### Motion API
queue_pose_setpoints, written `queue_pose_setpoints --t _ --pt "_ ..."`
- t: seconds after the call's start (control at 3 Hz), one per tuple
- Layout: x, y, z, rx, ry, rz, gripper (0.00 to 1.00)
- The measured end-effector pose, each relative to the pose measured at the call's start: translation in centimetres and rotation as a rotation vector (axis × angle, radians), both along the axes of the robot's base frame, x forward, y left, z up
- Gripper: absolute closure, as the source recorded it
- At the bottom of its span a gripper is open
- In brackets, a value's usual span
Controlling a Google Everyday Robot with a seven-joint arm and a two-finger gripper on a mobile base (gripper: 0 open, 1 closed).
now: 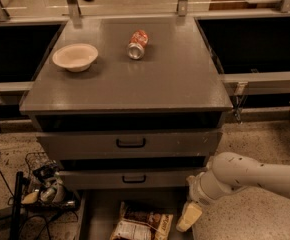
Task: Pick brown chip bag from bottom drawer and place on counter
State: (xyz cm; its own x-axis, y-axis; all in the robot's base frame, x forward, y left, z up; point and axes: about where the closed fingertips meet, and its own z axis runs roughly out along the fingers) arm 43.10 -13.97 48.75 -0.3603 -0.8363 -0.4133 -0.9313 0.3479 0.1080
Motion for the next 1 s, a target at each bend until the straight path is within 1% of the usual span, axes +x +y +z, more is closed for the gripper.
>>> queue_pose_setpoints --t 0.33,0.67,1.0 --pt "0.1 0.8 -3.2 0.026 0.044 0.036 0.00" --pt "-0.2 2.7 -7.8 0.028 0.105 0.122 0.00" --pt "-0.2 2.7 -7.9 0.029 0.106 0.122 0.00"
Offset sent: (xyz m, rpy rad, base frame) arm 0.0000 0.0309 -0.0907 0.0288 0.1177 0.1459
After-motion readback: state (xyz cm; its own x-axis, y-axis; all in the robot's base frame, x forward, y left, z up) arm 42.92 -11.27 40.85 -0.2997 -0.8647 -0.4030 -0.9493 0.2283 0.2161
